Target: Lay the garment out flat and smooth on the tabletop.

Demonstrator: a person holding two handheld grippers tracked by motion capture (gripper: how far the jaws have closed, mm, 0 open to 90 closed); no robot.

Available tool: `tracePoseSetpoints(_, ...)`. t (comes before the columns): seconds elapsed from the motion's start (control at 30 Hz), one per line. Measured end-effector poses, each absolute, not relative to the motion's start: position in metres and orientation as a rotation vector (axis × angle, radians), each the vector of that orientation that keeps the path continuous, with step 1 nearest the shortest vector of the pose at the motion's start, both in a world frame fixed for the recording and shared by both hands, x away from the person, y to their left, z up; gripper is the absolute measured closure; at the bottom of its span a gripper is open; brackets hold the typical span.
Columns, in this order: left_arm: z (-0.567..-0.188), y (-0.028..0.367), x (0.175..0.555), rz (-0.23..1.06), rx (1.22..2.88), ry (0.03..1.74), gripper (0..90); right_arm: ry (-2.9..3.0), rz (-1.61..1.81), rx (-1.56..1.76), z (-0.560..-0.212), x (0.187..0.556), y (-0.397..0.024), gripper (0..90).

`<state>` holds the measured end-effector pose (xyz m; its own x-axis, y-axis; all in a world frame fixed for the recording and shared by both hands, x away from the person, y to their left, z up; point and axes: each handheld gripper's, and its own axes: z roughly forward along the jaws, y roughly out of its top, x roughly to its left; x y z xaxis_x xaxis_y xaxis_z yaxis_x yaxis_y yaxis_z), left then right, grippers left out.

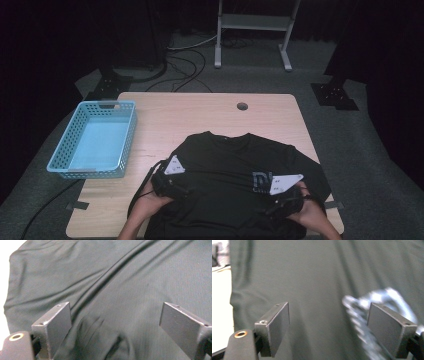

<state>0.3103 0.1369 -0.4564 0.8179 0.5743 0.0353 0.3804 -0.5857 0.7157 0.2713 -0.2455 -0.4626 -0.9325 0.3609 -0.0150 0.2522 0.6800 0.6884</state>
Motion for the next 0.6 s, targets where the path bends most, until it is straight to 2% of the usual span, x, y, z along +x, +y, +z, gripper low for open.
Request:
tracePoseSetpoints(0.2,-0.452,0.168,0.309,0.324,2.256,0.732,22.0,2.808,1.049,0.425,-0.476,0.262,-0.221,17.7)
tracePoseSetpoints(0.37,-0.45,0.185,0.31,0.308,2.246,0.752,25.1,2.791,1.116,0.45,-0.48,0.259,-0.23,18.9)
tracePoseSetpoints(0.6,-0.456,0.19,0.311,0.237,2.246,0.734,38.8,2.78,1.128,0.459,-0.48,0.249,-0.255,22.3)
